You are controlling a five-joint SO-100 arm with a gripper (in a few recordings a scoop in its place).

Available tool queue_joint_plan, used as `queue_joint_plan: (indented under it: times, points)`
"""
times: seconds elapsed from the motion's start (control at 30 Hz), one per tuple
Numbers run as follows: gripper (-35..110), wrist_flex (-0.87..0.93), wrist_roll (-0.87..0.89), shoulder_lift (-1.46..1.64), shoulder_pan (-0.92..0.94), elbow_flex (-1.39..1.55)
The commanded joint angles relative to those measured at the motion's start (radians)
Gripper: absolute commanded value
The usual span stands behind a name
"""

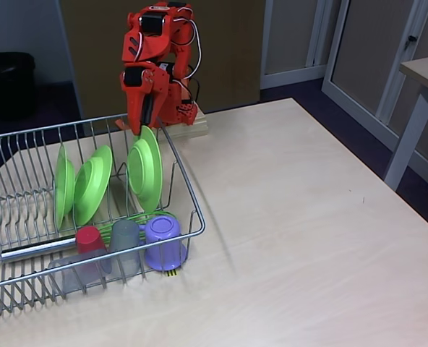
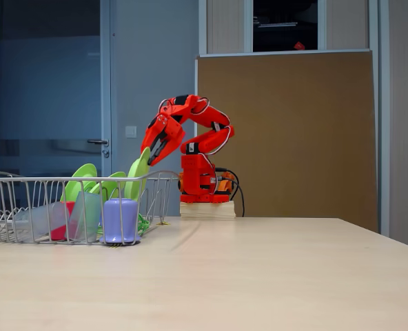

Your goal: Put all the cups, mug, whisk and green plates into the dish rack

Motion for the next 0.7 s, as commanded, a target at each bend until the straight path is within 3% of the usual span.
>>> queue_joint_plan:
  times: [0.0, 0.3, 0.67]
  points:
    - [0, 0.049, -0.003, 0.061, 0.015, 0.029]
    - [5, 0.107, -0.029, 0.371, 0.032, 0.235]
    - [15, 0.051, -0.091, 0.382, -0.107, 0.152]
